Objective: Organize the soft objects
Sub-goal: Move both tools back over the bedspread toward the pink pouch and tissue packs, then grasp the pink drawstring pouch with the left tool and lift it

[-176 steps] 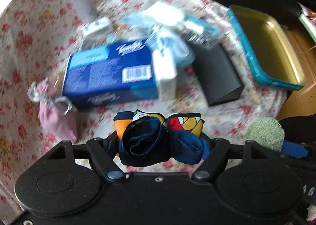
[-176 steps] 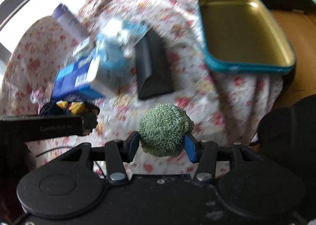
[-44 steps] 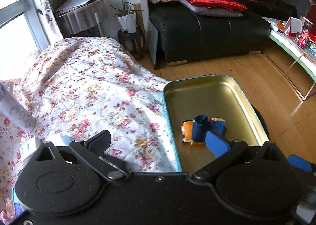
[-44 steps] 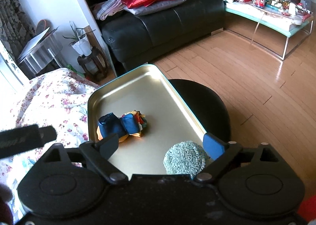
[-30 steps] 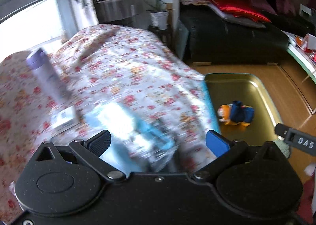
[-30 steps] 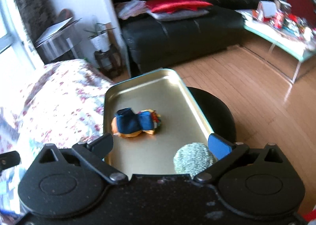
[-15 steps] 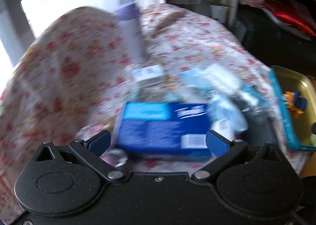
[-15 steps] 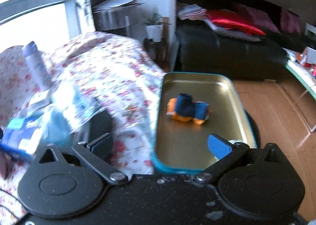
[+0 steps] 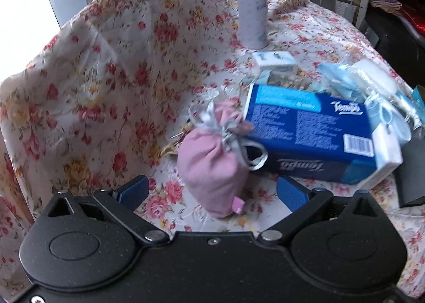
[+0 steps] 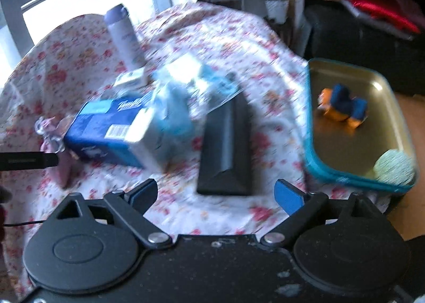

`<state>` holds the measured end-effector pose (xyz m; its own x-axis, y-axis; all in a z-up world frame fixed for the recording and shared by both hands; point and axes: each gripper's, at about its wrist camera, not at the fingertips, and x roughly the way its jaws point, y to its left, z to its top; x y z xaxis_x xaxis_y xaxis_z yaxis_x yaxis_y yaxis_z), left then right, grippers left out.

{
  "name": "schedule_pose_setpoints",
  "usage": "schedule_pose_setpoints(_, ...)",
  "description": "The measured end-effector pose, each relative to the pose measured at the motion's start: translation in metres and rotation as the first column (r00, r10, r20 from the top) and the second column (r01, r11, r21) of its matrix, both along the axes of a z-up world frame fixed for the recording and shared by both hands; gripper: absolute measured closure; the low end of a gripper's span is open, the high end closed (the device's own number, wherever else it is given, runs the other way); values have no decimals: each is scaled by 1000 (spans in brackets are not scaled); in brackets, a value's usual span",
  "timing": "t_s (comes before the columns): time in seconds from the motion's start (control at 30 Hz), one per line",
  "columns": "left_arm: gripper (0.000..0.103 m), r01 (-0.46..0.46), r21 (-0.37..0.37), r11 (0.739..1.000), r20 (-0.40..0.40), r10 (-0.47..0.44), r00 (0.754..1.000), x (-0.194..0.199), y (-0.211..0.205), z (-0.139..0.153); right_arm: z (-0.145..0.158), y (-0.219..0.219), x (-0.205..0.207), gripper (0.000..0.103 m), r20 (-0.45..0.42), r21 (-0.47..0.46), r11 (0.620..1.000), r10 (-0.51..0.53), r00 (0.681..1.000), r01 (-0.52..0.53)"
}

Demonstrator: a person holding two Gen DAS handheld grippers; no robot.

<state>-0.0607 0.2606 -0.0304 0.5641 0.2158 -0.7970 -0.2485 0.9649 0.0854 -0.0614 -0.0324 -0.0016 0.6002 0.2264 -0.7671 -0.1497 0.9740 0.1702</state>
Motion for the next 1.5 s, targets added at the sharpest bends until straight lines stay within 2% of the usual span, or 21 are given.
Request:
schedule_pose_setpoints(0.2,4,-9,23,1000,-7,9,1000,2,5,-11,-2,17,-5,13,2,-8,999,50,999,-50)
schedule_pose_setpoints(0.33,4,-28,33,999,27,28,999,10,10,-7,1,22,2,17,7,18,999,47,999,-47)
schedule_pose_setpoints(0.43,4,-36,45,998,50,34,998,17,12,-2,4,28,9,24,14,37,998,43,999,-43)
schedule_pose_setpoints(0.57,4,-49,47,998,68,46,997,27,16,1,7,41,17,24,33,41,997,63,997,-65)
schedule_pose_setpoints(0.77,5,-108,-39,993,63,110,992,35,31,-1,10,59,20,24,59,23,994,108,992,-109)
schedule_pose_setpoints(0.9,6,-131,-45,990,69,134,989,40,35,0,8,61,21,24,58,20,993,115,992,-117)
schedule_pose_setpoints(0.93,11,-133,-46,990,70,136,988,41,35,1,8,61,21,24,58,21,993,114,992,-115)
schedule_pose_setpoints(1.0,29,-131,-42,990,70,134,988,44,36,2,9,59,22,24,56,27,994,108,993,-110)
schedule_pose_setpoints(1.03,45,-126,-39,991,66,128,990,45,36,1,9,58,23,24,57,32,994,104,993,-106)
schedule_pose_setpoints(1.07,53,-116,-36,993,59,118,991,46,34,0,10,58,25,24,60,37,994,98,993,-100)
schedule_pose_setpoints(1.17,56,-76,-87,993,-8,75,997,47,32,-11,15,56,32,24,73,49,996,67,995,-71)
schedule_pose_setpoints(1.3,59,-45,-96,994,16,47,999,32,27,-11,22,60,46,24,90,46,998,44,995,-49)
schedule_pose_setpoints(1.37,59,-27,-113,993,-11,26,1000,27,25,-14,24,63,52,24,99,32,999,40,994,-44)
schedule_pose_setpoints(1.5,59,5,-63,998,-9,-6,1000,8,10,-14,22,70,64,24,107,-18,1000,25,994,-23)
